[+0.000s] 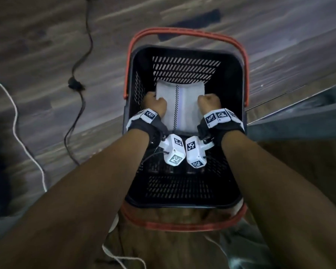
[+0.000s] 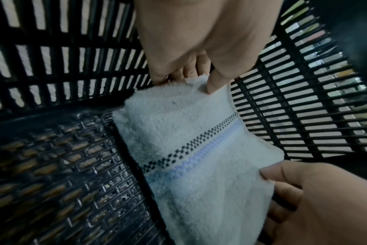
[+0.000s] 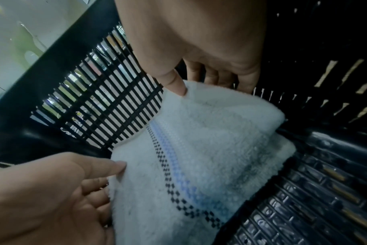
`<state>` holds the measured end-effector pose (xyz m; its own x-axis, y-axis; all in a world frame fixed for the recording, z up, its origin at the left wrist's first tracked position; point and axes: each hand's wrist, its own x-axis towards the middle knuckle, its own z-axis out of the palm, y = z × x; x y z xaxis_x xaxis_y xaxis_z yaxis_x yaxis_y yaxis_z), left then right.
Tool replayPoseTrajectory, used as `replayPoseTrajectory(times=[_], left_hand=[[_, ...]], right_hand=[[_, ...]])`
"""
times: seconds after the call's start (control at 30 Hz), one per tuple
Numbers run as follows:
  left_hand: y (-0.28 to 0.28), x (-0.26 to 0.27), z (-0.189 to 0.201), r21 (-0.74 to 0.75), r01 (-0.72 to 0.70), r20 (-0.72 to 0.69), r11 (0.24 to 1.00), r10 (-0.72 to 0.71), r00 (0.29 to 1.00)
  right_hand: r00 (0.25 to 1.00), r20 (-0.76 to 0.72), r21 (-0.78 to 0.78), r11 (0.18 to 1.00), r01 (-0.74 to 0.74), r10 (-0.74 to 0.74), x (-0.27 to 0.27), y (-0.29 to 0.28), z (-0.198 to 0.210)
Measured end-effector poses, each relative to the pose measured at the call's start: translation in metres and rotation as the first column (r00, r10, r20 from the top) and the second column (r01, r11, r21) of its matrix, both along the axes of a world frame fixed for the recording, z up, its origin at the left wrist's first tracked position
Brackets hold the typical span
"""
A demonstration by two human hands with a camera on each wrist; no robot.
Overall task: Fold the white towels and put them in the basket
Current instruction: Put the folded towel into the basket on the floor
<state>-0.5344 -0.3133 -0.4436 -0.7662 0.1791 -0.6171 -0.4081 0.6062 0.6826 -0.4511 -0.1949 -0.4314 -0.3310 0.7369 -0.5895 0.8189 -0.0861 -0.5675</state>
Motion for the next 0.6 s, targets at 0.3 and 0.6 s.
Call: replayPoseTrajectory(times=[0.3,0.6], left_hand=[[0.001,0.005,-0.012,0.015,-0.013,-0.128,1.0,0.015,0.992],[-0.002,0.029,-0.029,-0.399,0.488,-0.45,0.777,-0.629,0.634]], right_hand=[[0.998,-0.046,0.052,0.998,-0.032,0.034,0.009,-0.005,-0.007],[0.82,0.264,0.553,0.616,-0.56,0.508,0.017,-0.03,-0.033]])
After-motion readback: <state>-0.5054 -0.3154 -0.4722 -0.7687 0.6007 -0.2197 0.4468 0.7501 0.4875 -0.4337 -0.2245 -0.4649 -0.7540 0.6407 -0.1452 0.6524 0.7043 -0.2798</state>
